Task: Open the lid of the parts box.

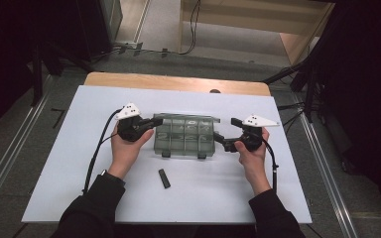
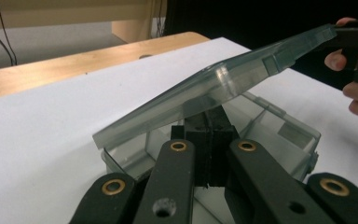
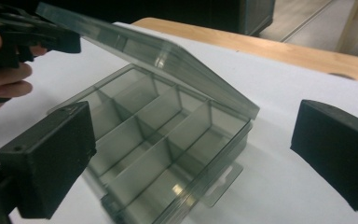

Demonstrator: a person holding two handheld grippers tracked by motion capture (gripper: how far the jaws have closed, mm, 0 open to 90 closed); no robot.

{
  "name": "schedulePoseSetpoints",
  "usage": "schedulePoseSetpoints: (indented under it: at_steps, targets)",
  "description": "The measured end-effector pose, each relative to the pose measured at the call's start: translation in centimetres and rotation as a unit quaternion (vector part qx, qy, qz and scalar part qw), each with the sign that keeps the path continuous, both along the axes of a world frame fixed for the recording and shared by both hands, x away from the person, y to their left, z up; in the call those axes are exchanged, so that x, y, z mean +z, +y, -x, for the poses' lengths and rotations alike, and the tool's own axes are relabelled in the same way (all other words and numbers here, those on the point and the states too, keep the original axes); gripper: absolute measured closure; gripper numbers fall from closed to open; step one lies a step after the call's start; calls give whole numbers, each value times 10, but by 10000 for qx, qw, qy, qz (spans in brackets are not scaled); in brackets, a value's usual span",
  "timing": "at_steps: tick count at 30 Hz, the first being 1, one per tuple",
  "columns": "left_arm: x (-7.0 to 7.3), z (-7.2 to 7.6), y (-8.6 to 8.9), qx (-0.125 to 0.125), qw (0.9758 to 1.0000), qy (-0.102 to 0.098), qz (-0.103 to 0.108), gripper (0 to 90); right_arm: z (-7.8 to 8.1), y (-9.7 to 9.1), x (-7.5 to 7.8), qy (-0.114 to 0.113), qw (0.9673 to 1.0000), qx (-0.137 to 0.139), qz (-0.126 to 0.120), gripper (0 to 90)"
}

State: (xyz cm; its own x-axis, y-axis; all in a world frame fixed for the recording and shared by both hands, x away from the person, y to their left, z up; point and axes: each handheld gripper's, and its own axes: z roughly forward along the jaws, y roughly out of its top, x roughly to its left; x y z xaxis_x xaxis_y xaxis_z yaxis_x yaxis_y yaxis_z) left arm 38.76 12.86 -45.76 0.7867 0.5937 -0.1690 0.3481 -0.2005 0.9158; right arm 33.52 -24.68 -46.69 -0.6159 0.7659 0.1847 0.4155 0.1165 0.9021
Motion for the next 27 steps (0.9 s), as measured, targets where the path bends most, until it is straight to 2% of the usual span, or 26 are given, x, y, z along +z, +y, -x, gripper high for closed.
schedulePoseSetpoints:
  at_steps: [1, 3, 4, 5, 8, 11, 13, 15, 17, 22, 27]
  targets:
    - [1, -2, 0, -10, 10000, 4, 23, 894, -1, 1, 0, -86, 9999, -86, -22, 55]
    - [2, -5, -1, 1, 10000, -12, 45, 894, -5, 3, 0, -137, 9999, -96, -13, 76]
    - [2, -7, -1, 7, 10000, -14, 44, 894, -6, 4, 0, -127, 9998, -145, 0, 127]
    - [2, -8, -1, 11, 10000, -37, 44, 894, -8, 5, 0, -179, 9997, -171, 23, 133]
    - [2, -12, -2, 41, 10000, -56, 56, 894, -11, 8, 0, -400, 9983, -424, 81, 290]
    - [2, -16, -2, 74, 9999, -57, 94, 894, -18, 10, 0, -350, 9978, -559, 48, 358]
    - [3, -18, -1, 97, 9998, -74, 130, 894, -21, 11, 1, -415, 9973, -608, 78, 440]
    - [4, -20, 1, 108, 9998, -52, 188, 894, -22, 11, 2, -452, 9969, -637, 86, 468]
    - [4, -22, 2, 116, 9997, -38, 188, 895, -25, 8, 5, -465, 9966, -677, -14, 536]
    - [3, -26, 0, 144, 9998, -38, 152, 895, -30, 9, 7, -462, 9966, -679, -5, 612]
    - [0, -29, 0, 210, 9996, -50, 204, 894, -38, 14, 7, -416, 9966, -707, 34, 692]
